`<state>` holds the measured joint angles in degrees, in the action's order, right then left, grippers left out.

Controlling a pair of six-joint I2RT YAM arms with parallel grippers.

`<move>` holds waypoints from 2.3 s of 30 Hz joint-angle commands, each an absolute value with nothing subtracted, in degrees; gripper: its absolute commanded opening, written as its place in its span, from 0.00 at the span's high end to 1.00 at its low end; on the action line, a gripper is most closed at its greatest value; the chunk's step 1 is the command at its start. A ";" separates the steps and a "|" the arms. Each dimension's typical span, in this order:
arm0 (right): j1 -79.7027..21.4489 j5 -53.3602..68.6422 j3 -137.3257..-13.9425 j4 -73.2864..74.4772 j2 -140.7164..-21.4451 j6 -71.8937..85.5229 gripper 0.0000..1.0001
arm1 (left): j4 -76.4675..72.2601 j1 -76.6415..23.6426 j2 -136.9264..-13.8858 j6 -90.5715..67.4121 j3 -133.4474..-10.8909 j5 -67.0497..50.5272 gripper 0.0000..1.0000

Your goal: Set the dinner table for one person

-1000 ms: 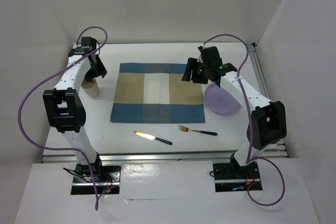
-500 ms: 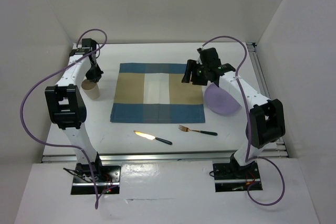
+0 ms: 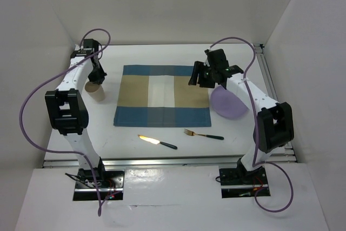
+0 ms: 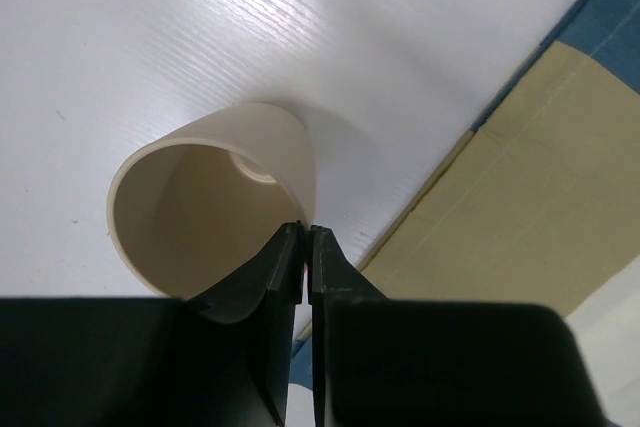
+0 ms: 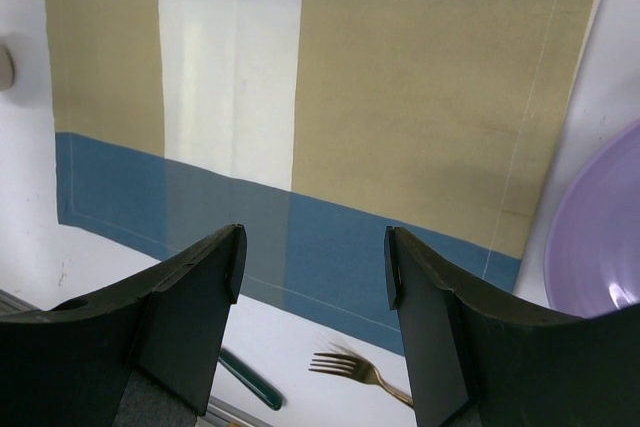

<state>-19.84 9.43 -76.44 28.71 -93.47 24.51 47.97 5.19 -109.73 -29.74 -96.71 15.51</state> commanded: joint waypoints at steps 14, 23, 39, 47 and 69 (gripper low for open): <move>-14.33 8.35 -71.28 29.88 -86.76 23.82 0.31 | 50.10 -19.67 -98.08 -26.62 -97.90 3.96 1.00; -7.57 8.87 -67.51 31.46 -81.39 21.98 0.30 | 48.00 -38.56 -114.16 -31.90 -111.26 5.36 1.00; -4.39 10.02 -65.92 33.13 -78.49 20.92 0.30 | 50.19 -43.15 -127.97 -31.46 -123.58 2.90 0.47; -4.39 16.68 -67.76 32.08 -80.85 20.92 0.30 | 55.19 -43.15 -121.91 -30.32 -129.64 4.47 0.25; -22.06 7.84 -81.82 30.32 -102.74 22.05 0.66 | 52.03 -16.26 -85.87 -29.18 -95.81 5.10 0.13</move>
